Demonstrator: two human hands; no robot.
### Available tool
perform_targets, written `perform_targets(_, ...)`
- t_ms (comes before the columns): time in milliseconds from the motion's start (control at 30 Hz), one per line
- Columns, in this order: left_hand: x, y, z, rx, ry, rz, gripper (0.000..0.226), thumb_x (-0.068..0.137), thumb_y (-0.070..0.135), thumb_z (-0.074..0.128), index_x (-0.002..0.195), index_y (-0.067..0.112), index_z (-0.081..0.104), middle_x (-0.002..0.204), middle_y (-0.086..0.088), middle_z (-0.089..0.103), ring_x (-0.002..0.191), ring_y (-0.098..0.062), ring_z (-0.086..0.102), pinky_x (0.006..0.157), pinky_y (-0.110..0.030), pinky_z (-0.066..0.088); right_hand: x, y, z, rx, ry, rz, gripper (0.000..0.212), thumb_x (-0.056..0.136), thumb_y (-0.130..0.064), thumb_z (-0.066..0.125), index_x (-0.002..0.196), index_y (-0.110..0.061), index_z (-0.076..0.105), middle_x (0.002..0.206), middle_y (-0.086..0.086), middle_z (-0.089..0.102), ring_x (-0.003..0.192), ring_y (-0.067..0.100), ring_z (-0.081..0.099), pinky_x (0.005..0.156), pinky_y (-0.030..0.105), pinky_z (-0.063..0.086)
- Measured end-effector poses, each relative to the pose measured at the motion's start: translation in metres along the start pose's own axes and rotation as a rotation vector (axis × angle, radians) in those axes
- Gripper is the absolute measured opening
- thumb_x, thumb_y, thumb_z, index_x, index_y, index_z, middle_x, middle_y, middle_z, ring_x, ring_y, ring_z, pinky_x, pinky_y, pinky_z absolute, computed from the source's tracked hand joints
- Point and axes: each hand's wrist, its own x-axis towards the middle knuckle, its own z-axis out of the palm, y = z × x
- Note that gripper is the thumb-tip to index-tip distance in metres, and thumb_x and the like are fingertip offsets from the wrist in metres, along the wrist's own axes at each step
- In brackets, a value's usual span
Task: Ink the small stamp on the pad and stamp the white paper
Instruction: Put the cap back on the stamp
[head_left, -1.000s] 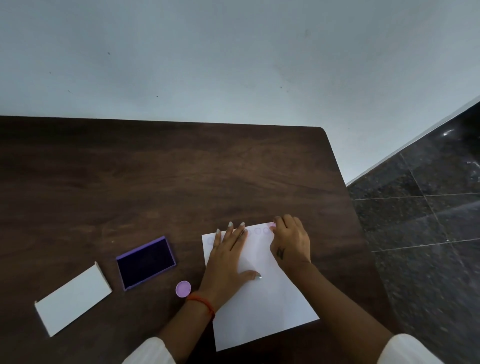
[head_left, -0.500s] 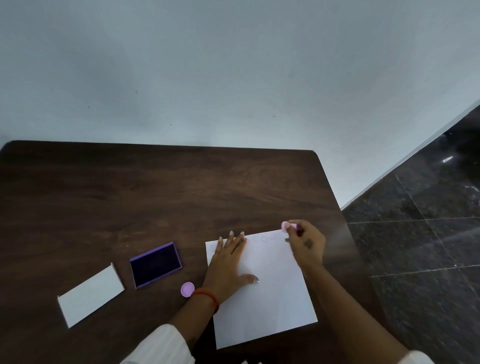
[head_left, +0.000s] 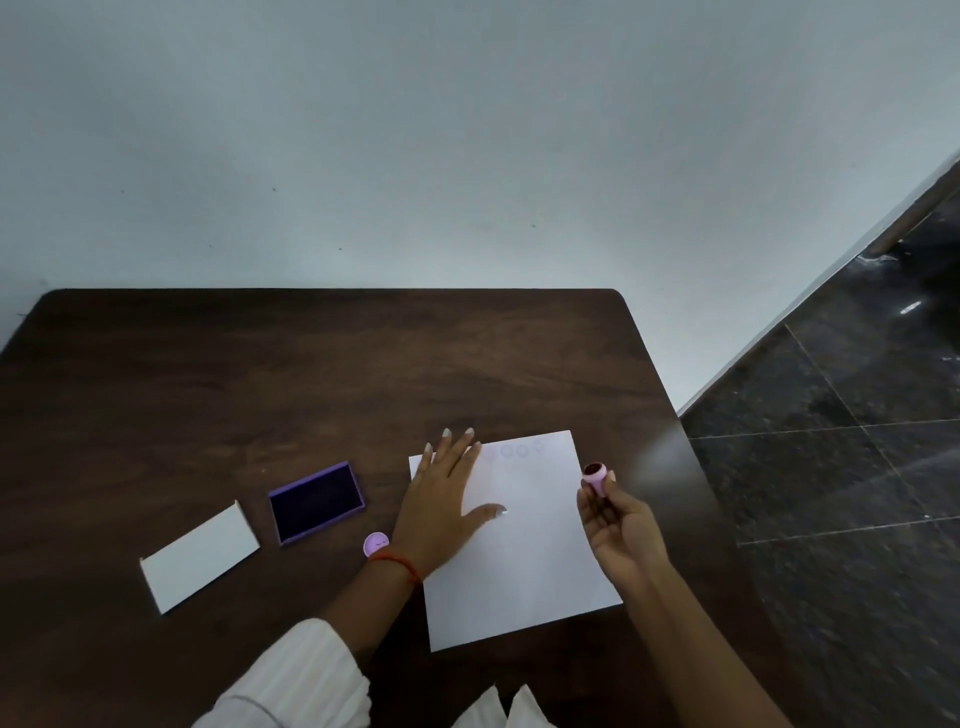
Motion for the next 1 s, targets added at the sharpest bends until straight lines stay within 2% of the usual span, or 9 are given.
perform_targets(100,-0.022,0.000,-0.014,-0.028,0.065,-0.072,0.071,0.083,0.046,0.057,0.141,0.024,0.022,0.155,0.005,0.016,0.142,-0.012,-0.001,0.112,-0.032,0.005,-0.008,0.013,-0.005,-0.005,-0.053,0.061,0.016,0.089,-0.010,0.055,0.083,0.000,0.066,0.067,0.010,0.074,0.059,0.015,0.071,0.054,0.022,0.059)
perform_targets(300,-0.072,-0.012,-0.034,-0.057,0.174,-0.257,0.063,0.078,0.026,0.070,0.134,0.022,0.040,0.144,-0.002,0.042,0.135,-0.022,0.032,0.111,-0.041,0.028,-0.015,0.040,-0.005,-0.064,-0.116,0.141,0.016,0.088,-0.012,0.057,0.089,0.001,0.066,0.070,0.010,0.075,0.061,0.015,0.071,0.053,0.023,0.058)
perform_targets(467,-0.104,-0.026,-0.032,-0.104,0.196,-0.438,0.064,0.075,0.023,0.073,0.131,0.018,0.043,0.139,-0.007,0.046,0.130,-0.024,0.036,0.108,-0.039,0.031,-0.025,0.068,-0.004,-0.192,-0.191,0.217,0.015,0.086,-0.013,0.061,0.090,-0.002,0.070,0.080,0.011,0.076,0.072,0.020,0.073,0.064,0.027,0.061)
perform_targets(600,-0.108,-0.028,-0.026,-0.134,0.201,-0.515,0.063,0.076,0.025,0.072,0.132,0.019,0.042,0.138,-0.006,0.045,0.127,-0.022,0.039,0.106,-0.037,0.035,-0.031,0.086,0.001,-0.265,-0.204,0.244,0.013,0.083,-0.012,0.063,0.091,-0.005,0.071,0.086,0.012,0.075,0.082,0.023,0.070,0.065,0.027,0.061)
perform_targets(667,-0.106,-0.028,-0.024,-0.133,0.220,-0.537,0.062,0.076,0.024,0.071,0.131,0.019,0.043,0.136,-0.007,0.047,0.125,-0.021,0.041,0.105,-0.036,0.036,-0.032,0.093,0.004,-0.287,-0.204,0.246,0.014,0.084,-0.012,0.063,0.093,-0.004,0.069,0.089,0.013,0.074,0.087,0.025,0.068,0.065,0.027,0.061)
perform_targets(767,-0.103,-0.028,-0.024,-0.129,0.238,-0.551,0.057,0.077,0.024,0.070,0.129,0.018,0.046,0.132,-0.007,0.049,0.122,-0.022,0.044,0.104,-0.037,0.038,-0.034,0.101,0.006,-0.317,-0.194,0.244,0.010,0.085,-0.012,0.061,0.089,-0.006,0.069,0.089,0.013,0.073,0.085,0.024,0.068,0.063,0.027,0.061)
perform_targets(1000,-0.099,-0.028,-0.024,-0.113,0.250,-0.543,0.034,0.081,0.024,0.067,0.113,0.019,0.058,0.122,-0.008,0.055,0.113,-0.021,0.048,0.097,-0.033,0.040,-0.036,0.108,0.010,-0.359,-0.200,0.244,0.011,0.087,-0.013,0.058,0.091,-0.006,0.066,0.095,0.015,0.068,0.085,0.024,0.066,0.060,0.024,0.060)
